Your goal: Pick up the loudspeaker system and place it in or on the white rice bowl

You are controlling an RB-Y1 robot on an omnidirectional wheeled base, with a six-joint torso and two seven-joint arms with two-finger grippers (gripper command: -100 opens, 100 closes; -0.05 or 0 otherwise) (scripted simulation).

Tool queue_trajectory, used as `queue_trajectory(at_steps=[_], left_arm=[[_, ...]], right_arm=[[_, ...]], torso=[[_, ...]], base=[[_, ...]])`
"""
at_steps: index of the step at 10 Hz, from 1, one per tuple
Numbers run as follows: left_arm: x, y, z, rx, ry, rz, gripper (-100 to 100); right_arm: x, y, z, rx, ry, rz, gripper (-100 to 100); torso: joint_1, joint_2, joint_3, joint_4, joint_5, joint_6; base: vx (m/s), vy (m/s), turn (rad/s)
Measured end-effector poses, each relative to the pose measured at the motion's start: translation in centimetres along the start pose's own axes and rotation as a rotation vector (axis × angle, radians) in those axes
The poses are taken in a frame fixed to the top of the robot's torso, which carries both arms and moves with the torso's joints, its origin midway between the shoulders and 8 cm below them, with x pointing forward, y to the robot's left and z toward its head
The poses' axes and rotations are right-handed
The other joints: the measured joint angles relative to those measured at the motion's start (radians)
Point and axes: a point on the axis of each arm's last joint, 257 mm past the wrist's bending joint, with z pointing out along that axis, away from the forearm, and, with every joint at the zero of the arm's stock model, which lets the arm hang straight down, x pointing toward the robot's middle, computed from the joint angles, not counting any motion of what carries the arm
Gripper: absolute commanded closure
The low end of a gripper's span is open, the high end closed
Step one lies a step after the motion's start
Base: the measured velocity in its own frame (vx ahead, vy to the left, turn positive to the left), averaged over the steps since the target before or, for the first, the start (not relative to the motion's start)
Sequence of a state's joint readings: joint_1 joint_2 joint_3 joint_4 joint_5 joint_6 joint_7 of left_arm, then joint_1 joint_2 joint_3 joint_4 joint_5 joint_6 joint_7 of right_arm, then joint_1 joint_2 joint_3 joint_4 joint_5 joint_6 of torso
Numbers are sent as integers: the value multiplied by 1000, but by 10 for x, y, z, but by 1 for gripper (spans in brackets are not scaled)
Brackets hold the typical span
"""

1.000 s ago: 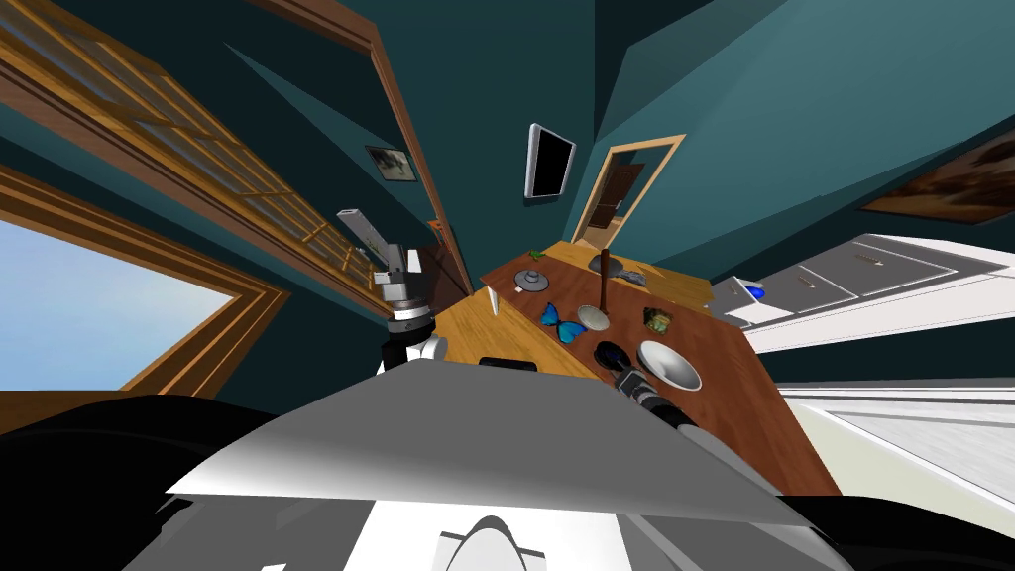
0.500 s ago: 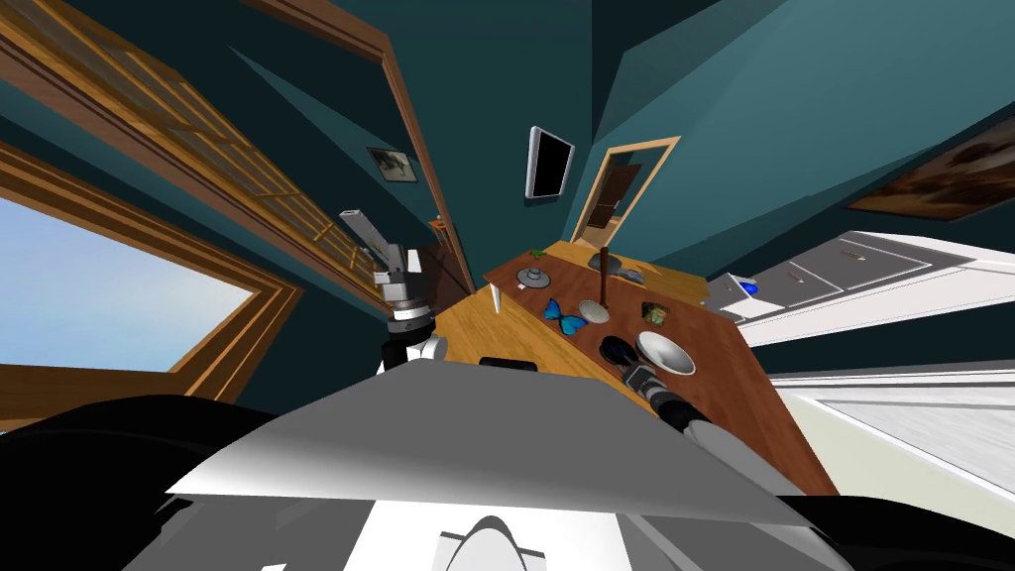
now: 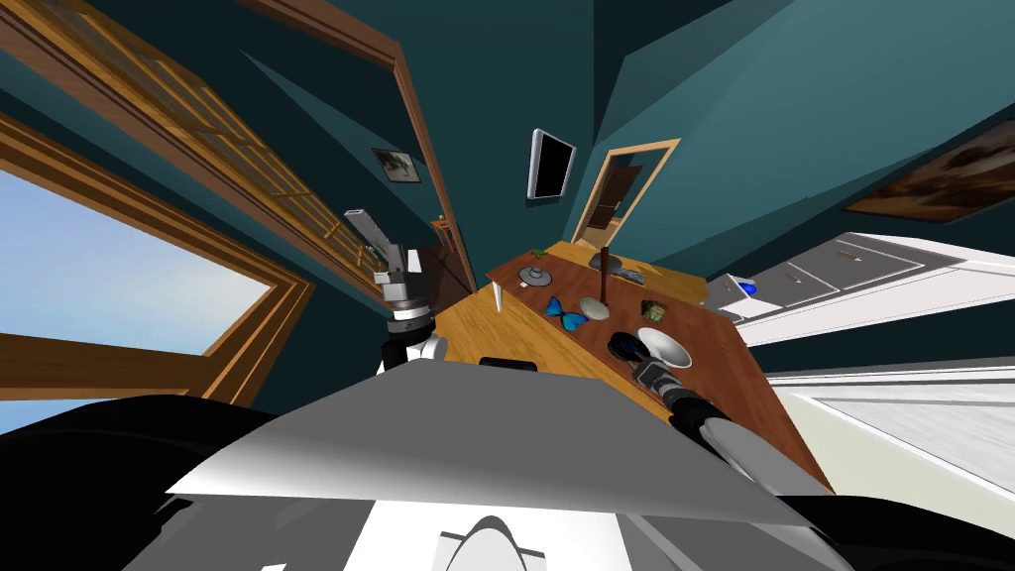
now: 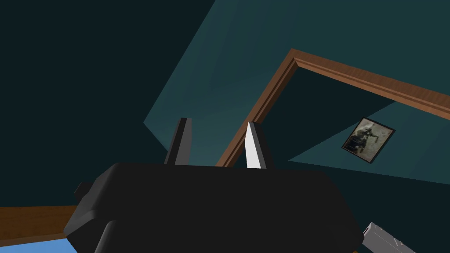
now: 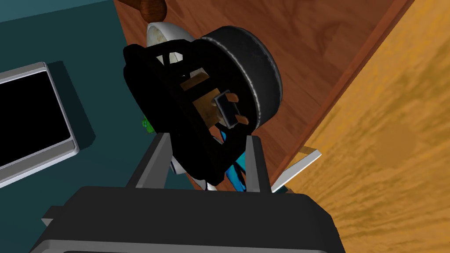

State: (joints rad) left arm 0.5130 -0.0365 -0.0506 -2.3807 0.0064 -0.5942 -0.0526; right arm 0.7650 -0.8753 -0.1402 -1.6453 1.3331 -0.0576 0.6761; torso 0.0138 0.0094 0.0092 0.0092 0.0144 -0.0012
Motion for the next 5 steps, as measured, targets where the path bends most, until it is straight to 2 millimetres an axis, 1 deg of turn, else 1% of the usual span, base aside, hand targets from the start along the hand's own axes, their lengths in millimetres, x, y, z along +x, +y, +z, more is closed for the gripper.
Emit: queue_trajectory(at_steps=[2, 3, 4, 5], left_arm=[[0, 0, 0, 0, 0, 0, 0], [0, 0, 0, 0, 0, 0, 0], [0, 0, 0, 0, 0, 0, 0], [0, 0, 0, 0, 0, 0, 0]], right_arm=[[11, -18, -1, 20, 19, -10, 100], [14, -21, -2, 23, 21, -17, 100], [18, -29, -4, 18, 25, -38, 100], [21, -37, -3, 34, 31, -39, 100]], torso=[[-2, -8, -4, -1, 0, -1], [0, -7, -4, -1, 0, -1], [0, -11, -6, -1, 2, -4], [0, -12, -6, -1, 1, -2]], base=[[81, -43, 68], [124, -34, 229], [122, -55, 135], [149, -42, 128]])
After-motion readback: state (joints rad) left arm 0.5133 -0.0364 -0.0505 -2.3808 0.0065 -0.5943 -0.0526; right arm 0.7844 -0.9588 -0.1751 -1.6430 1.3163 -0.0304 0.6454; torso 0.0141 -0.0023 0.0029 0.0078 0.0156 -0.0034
